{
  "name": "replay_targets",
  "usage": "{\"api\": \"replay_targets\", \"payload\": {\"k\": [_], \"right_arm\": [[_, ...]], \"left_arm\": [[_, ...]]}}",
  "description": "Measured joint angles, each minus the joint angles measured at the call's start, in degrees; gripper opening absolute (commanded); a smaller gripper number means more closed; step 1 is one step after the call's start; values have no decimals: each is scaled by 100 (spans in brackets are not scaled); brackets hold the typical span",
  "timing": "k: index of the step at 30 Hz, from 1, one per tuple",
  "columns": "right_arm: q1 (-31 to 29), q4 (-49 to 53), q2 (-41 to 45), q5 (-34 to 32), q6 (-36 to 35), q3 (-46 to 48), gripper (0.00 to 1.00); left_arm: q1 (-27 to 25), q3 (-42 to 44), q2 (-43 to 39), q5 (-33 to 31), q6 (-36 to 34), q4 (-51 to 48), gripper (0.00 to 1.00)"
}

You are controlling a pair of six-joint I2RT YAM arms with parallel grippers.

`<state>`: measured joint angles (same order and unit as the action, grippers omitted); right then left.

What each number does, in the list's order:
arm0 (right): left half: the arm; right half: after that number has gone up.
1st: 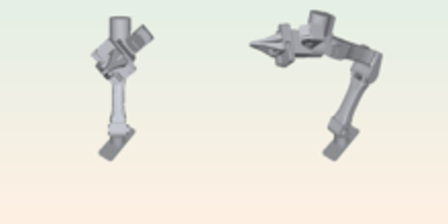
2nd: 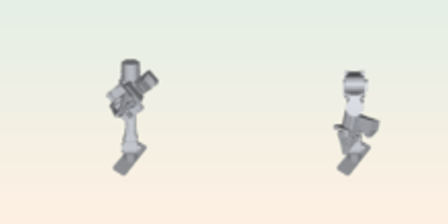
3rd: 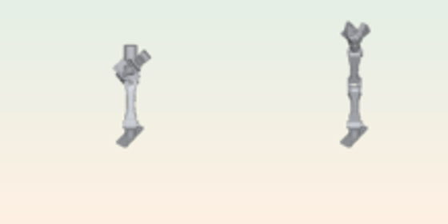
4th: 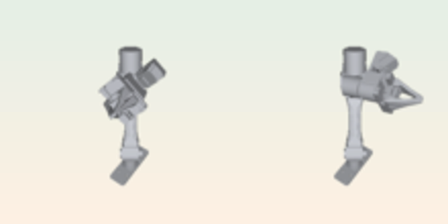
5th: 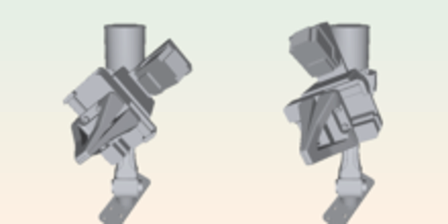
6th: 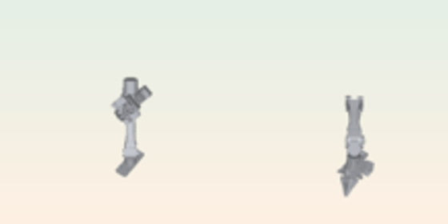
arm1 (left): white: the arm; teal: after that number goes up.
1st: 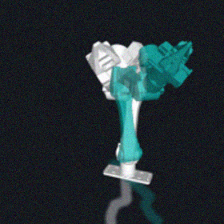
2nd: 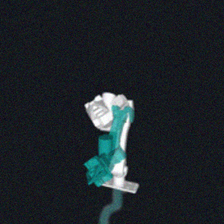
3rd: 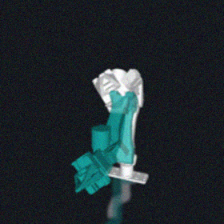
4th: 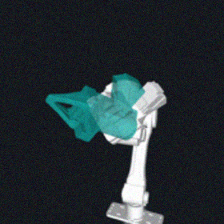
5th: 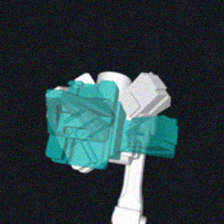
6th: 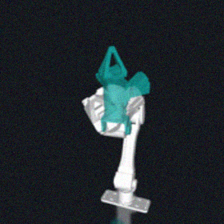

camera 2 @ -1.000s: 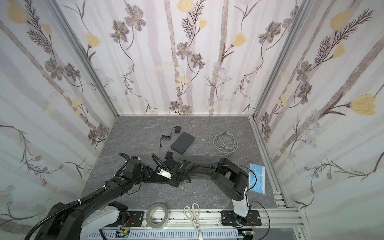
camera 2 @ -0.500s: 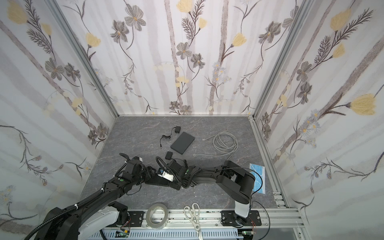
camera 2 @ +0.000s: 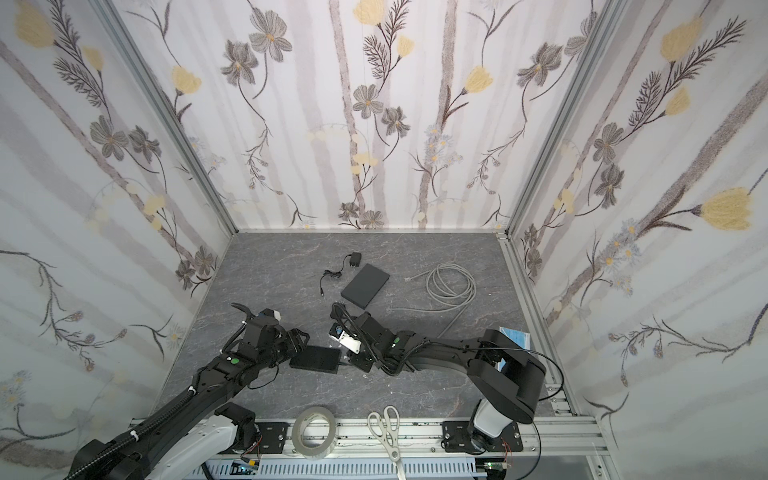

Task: Insert the plug into the switch port
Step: 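Open the right gripper and withdraw it while the left gripper releases the switch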

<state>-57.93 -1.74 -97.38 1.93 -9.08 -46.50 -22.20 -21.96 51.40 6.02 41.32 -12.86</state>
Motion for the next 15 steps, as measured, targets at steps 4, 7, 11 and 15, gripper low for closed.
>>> {"api": "replay_targets", "payload": {"k": [4, 7, 11, 15], "right_arm": [[577, -549, 1104, -254, 378, 859, 32], [1016, -1128, 2013, -501, 957, 1707, 35], [1473, -1749, 2708, -780, 1473, 2356, 42], [1746, -2199, 2881, -872, 1606, 2627, 43]], "left_arm": [[-37, -341, 553, 26, -85, 37, 70], [-103, -706, 1143, 131, -225, 107, 69], [-212, -1333, 2000, 160, -382, 186, 69], [-330, -2192, 3023, 160, -544, 153, 68]]}}
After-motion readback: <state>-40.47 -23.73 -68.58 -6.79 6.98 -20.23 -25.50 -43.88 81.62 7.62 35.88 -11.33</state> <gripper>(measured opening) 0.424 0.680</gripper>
